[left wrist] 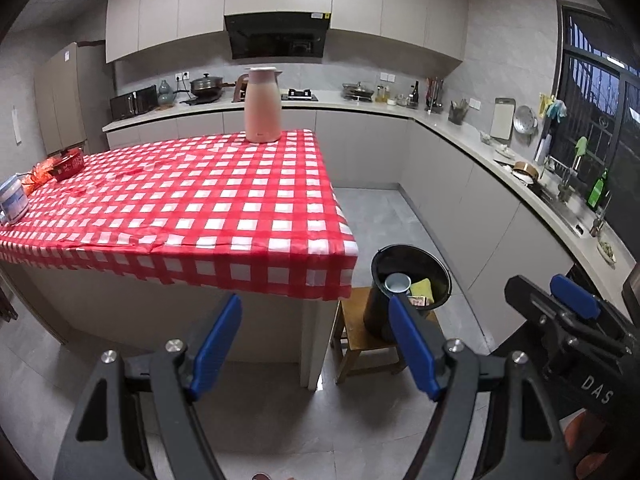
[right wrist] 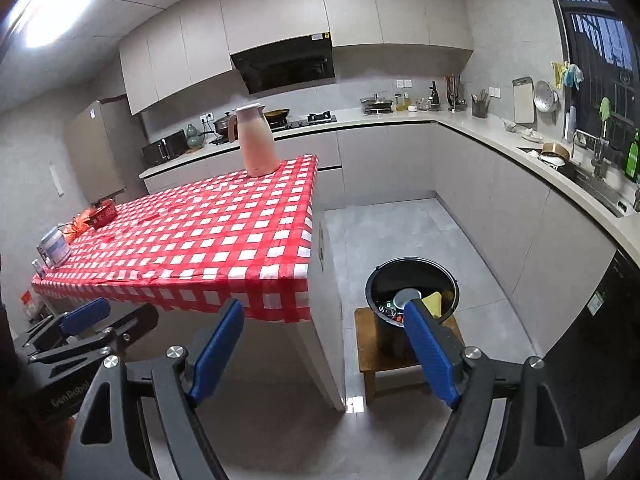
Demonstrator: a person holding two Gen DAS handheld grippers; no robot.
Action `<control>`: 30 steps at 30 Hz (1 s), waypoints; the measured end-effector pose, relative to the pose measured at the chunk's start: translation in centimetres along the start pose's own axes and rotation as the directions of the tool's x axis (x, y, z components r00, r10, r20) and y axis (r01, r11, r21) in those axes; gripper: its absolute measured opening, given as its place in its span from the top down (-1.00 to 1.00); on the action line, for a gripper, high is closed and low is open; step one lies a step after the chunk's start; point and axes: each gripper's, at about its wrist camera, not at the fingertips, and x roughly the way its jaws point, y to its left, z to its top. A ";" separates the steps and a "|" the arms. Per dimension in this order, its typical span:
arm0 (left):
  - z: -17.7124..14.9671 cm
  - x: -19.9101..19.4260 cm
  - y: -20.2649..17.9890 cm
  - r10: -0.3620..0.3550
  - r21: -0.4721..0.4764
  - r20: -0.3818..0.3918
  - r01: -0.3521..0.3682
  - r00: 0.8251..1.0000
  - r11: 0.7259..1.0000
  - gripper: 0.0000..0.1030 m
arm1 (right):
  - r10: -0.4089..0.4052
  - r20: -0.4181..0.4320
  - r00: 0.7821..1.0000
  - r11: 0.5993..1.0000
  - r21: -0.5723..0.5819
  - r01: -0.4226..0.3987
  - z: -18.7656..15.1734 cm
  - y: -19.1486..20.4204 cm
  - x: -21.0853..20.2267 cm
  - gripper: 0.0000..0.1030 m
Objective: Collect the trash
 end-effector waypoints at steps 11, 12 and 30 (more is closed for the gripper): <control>-0.7 -1.0 -0.8 0.019 0.003 -0.002 -0.019 1.000 1.000 -0.51 | 0.006 0.000 1.000 1.000 -0.007 -0.006 -0.7 0.1 -1.0 -0.64; -0.9 -1.0 -0.8 0.022 0.003 -0.003 -0.022 1.000 1.000 -0.51 | 0.005 -0.001 1.000 1.000 -0.008 -0.005 -0.8 0.1 -1.0 -0.64; -1.2 -1.2 -1.0 0.046 0.005 -0.007 -0.046 0.999 0.999 -0.51 | -0.002 -0.011 1.000 1.000 -0.013 0.002 -1.3 -0.2 -1.1 -0.64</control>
